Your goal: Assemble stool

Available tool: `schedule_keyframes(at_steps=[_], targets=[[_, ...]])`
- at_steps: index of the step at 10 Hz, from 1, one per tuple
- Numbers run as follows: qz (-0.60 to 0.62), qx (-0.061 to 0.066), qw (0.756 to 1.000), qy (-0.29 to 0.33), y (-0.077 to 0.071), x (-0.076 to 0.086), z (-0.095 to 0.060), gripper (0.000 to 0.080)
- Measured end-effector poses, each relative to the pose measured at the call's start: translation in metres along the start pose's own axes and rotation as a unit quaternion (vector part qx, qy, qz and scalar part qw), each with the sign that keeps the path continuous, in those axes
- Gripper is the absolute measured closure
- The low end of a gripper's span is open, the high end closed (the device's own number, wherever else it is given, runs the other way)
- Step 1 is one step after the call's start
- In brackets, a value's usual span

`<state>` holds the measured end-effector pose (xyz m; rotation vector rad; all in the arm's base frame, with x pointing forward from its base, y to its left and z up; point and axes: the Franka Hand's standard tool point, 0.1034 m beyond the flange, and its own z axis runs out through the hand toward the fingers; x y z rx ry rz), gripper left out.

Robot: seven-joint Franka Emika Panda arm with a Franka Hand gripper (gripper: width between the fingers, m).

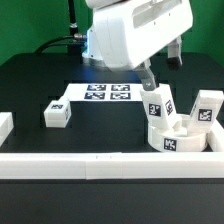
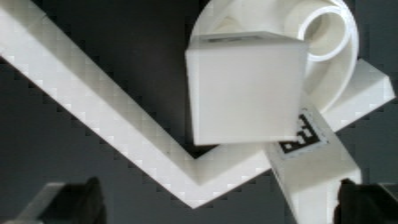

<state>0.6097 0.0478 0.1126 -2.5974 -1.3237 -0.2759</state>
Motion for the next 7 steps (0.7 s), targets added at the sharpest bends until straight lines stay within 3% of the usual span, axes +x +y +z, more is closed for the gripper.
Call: schedule_keyframes(at_steps=[3,7], targets=[[0.015,0.012,1.0,-0.002,-0.004,-0.006,0.018,0.0151],[0.02,0.017,1.0,-0.004,-0.006,-0.009,0.023,0.0151]])
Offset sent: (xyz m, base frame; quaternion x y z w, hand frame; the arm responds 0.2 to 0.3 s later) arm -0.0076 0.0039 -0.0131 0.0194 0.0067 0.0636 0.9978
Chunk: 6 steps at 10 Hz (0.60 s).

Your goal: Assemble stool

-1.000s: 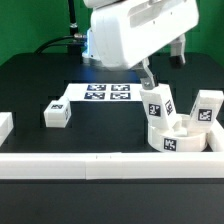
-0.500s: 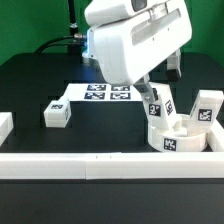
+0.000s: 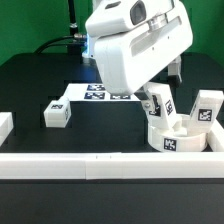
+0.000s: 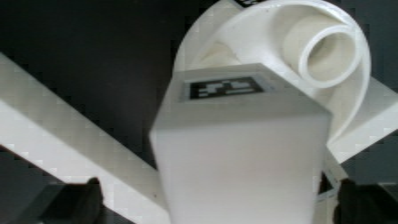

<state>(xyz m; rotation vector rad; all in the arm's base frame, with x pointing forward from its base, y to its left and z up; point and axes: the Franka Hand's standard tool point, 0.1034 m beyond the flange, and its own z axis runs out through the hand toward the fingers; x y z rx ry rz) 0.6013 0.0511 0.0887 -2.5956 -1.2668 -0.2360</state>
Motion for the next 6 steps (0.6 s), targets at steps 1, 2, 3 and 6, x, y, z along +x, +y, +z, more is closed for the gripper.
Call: schedule_keyframes(at_steps=[1,2,3,6], targets=[[0.0,0.001,1.0,-0.001,-0.0019,-0.0017,0.0018,0.0151],[0.0,0.003,1.0,-0.003,-0.0042,-0.0036,0.0035,0.0151],[0.0,0.004,1.0,-0.004,-0.0055,-0.005,0.0035,0.0151],[0.001,0.004,1.0,-0.006,-0.0063,-0.0073,0.0031,0.016]])
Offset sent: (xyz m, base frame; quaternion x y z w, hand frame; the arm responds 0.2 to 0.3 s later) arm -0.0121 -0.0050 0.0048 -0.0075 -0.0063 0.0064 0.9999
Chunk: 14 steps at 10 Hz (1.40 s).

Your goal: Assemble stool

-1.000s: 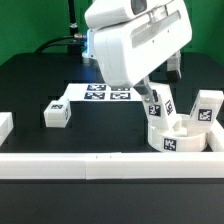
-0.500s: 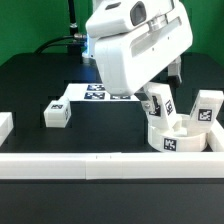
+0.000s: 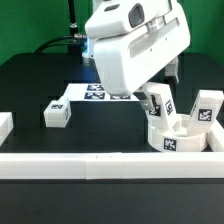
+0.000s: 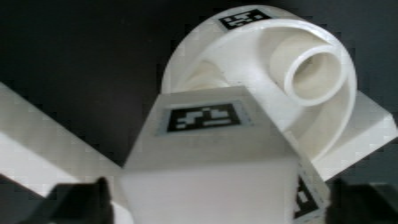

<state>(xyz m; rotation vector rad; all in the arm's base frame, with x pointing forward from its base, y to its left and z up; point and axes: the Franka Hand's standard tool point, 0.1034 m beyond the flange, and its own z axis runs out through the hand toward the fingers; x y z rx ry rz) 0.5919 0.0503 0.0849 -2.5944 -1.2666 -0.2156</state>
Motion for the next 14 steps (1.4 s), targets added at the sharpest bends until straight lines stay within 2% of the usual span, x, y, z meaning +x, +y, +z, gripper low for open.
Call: schedule_keyframes(at_steps=[1,2,3,7,9,11,13,14], targets=[[0.0,0.001,1.0,0.0,-0.0007,0.0003,0.0011,0.035],[-0.003,0.001,1.0,-0.001,-0.0004,0.0005,0.0012,0.035],[-0.004,0.0,1.0,-0.001,-0.0003,0.0006,0.0012,0.0463],[0.019,0.001,1.0,0.0,-0.0001,0.0004,0.0012,0.0463],[0.102,-0.003,0.995,0.006,0.0013,0.0008,0.0014,0.0463],[0.196,-0.014,0.98,0.018,0.0023,0.001,0.0025,0.0462],[0.313,-0.017,0.949,0.03,0.003,0.0053,0.0029,0.0462],[0.348,-0.014,0.937,0.033,0.0006,0.0078,0.0041,0.0462]])
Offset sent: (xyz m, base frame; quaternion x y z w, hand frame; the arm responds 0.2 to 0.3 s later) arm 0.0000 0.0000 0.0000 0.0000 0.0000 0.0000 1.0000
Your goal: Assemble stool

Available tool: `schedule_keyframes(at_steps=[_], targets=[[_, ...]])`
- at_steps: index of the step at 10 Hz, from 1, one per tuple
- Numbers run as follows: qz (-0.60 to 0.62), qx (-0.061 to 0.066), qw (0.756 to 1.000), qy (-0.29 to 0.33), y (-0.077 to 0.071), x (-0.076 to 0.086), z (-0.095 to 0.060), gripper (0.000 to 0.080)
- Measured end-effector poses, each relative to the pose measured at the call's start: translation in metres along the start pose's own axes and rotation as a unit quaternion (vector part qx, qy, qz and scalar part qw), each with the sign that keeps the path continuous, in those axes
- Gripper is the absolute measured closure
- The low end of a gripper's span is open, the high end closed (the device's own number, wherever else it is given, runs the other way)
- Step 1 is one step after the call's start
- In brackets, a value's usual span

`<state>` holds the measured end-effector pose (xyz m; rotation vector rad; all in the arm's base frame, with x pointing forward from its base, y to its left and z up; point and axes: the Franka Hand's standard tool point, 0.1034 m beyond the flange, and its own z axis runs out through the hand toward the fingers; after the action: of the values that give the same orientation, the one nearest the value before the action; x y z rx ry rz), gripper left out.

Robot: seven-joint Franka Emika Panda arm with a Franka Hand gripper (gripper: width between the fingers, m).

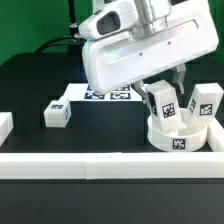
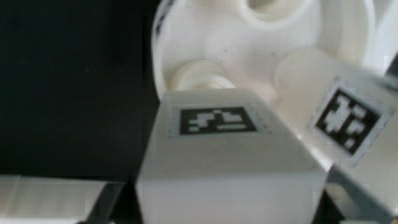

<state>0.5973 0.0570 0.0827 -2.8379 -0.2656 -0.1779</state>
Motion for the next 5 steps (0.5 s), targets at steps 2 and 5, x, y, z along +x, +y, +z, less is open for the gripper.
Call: schedule_keyframes(at_steps=[2,5], targets=[[0.137,0.005,0.991,0.013,-0.012,0.006,0.002,0.0462],[0.262,0.004,0.964,0.04,-0.021,0.015,0.003,0.0462]])
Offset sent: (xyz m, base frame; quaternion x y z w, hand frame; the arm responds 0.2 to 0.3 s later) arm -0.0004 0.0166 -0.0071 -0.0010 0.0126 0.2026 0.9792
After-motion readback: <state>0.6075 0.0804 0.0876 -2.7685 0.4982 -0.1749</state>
